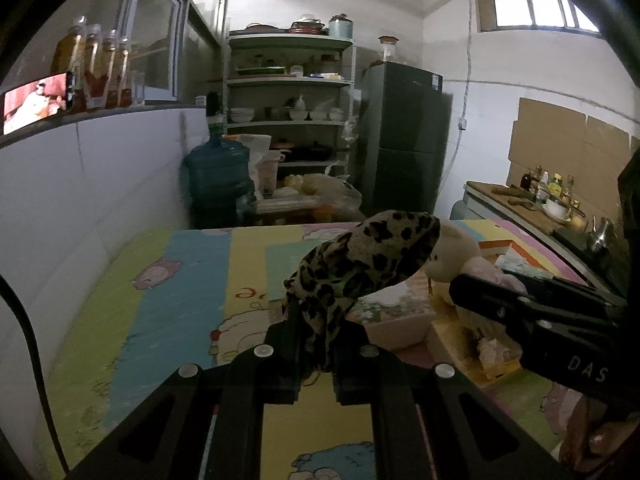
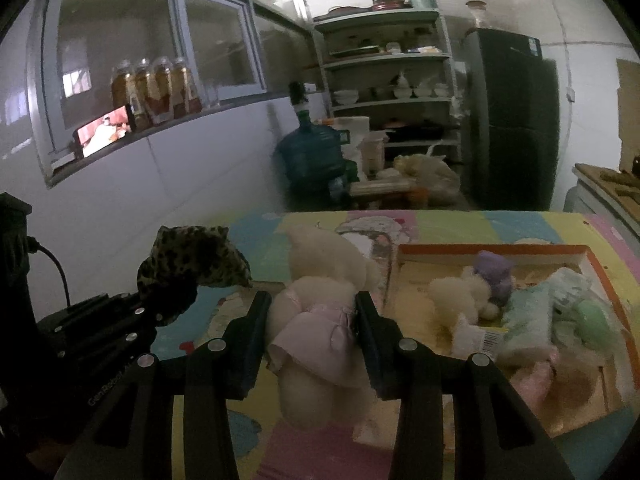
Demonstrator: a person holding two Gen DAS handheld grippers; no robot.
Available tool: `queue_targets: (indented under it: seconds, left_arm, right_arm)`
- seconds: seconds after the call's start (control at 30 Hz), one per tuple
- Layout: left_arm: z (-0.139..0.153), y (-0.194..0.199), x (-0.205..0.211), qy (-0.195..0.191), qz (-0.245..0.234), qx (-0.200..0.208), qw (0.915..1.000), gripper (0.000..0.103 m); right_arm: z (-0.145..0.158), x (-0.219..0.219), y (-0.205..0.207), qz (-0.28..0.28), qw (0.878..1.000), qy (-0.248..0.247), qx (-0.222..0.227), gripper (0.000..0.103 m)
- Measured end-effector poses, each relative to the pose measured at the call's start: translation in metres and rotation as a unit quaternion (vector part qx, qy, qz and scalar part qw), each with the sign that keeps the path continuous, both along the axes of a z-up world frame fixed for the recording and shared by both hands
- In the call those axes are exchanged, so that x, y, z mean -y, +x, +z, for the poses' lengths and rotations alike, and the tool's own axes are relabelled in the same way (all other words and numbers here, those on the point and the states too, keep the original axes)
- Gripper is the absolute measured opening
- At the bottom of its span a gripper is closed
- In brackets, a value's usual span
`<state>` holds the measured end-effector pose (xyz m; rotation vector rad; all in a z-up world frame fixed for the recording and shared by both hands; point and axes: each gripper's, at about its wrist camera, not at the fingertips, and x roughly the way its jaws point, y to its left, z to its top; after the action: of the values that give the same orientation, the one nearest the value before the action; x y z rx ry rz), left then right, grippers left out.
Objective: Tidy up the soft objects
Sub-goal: 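Carry the leopard pouch and plush bear with both tools over the box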
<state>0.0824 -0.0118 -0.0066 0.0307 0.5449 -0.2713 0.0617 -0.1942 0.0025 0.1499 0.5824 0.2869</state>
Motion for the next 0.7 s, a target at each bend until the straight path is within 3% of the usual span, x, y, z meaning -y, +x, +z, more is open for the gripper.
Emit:
queue_targets:
  seconds: [0.7]
  left_arm:
    - [0.003, 0.002, 0.085, 0.0, -0.075, -0.005, 0.9972, 0.011]
  right_arm:
    - [-0.002, 0.095, -0.022, -0.08, 0.996, 0.031, 0.01, 0.044]
